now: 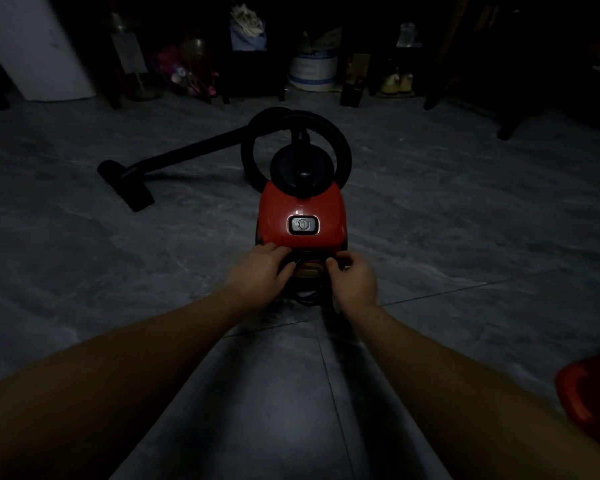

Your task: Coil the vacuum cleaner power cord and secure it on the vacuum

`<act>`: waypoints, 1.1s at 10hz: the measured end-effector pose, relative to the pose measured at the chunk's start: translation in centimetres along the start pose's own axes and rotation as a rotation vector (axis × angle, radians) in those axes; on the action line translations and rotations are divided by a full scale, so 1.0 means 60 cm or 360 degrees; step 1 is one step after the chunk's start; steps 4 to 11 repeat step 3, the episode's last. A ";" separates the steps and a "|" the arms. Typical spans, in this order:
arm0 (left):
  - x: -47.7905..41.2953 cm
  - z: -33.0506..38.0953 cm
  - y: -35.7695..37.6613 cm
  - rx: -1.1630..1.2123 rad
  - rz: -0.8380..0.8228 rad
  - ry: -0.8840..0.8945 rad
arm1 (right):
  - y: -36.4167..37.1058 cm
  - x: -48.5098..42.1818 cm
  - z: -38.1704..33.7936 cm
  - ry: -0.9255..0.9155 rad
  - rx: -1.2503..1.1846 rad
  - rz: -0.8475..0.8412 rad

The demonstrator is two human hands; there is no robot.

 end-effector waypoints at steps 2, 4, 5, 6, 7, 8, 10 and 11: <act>0.013 -0.004 -0.002 -0.0172 -0.0030 -0.0082 | -0.007 0.022 0.005 -0.0145 0.0153 -0.0133; 0.045 0.000 -0.014 -0.0126 0.0007 -0.0227 | -0.029 0.058 0.003 -0.0176 0.0207 -0.0102; 0.045 0.000 -0.014 -0.0126 0.0007 -0.0227 | -0.029 0.058 0.003 -0.0176 0.0207 -0.0102; 0.045 0.000 -0.014 -0.0126 0.0007 -0.0227 | -0.029 0.058 0.003 -0.0176 0.0207 -0.0102; 0.045 0.000 -0.014 -0.0126 0.0007 -0.0227 | -0.029 0.058 0.003 -0.0176 0.0207 -0.0102; 0.045 0.000 -0.014 -0.0126 0.0007 -0.0227 | -0.029 0.058 0.003 -0.0176 0.0207 -0.0102; 0.045 0.000 -0.014 -0.0126 0.0007 -0.0227 | -0.029 0.058 0.003 -0.0176 0.0207 -0.0102; 0.045 0.000 -0.014 -0.0126 0.0007 -0.0227 | -0.029 0.058 0.003 -0.0176 0.0207 -0.0102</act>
Point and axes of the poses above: each hand's wrist, its own x-axis away from the middle knuckle, its own y-axis out of the palm, z = x × y, the point moved 4 cm from there along -x, towards the middle knuckle, and after that the axes turned 8 degrees about x, right-handed, at the moved point
